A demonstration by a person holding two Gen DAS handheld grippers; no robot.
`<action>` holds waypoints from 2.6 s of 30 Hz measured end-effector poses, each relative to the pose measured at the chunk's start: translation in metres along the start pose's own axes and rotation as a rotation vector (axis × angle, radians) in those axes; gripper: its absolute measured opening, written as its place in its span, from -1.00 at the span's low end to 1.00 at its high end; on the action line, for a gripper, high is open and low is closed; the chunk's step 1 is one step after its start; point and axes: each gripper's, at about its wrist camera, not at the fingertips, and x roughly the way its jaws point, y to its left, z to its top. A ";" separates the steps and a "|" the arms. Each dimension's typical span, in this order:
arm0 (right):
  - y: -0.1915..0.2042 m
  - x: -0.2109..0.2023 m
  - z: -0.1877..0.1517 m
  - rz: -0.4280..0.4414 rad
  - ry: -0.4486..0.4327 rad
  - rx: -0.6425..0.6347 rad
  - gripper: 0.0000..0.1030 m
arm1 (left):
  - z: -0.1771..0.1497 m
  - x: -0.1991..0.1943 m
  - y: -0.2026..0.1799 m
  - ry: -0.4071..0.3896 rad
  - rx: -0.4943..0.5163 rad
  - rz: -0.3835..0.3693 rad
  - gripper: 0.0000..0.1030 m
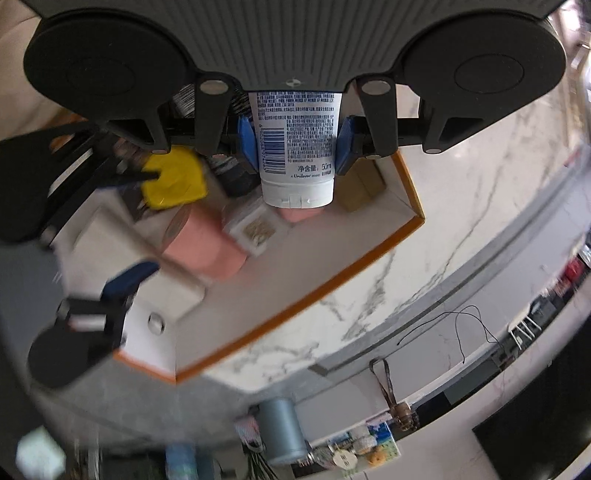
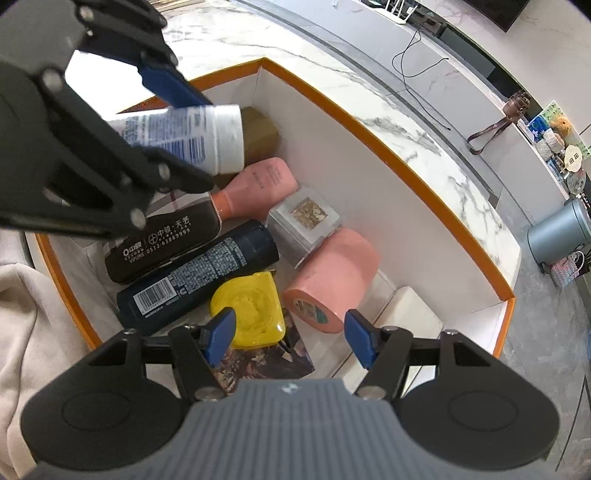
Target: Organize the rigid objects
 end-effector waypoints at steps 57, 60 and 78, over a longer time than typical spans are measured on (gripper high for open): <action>0.048 -0.115 -0.034 -0.242 -0.314 0.548 0.66 | -0.070 -0.136 0.055 -0.493 -0.440 -0.012 0.49; 0.063 -0.110 -0.047 -0.274 -0.326 0.634 0.67 | -0.085 -0.129 0.050 -0.501 -0.463 -0.003 0.73; 0.112 -0.091 -0.097 -0.423 -0.448 0.780 0.80 | -0.139 -0.098 0.023 -0.343 -0.540 0.023 0.96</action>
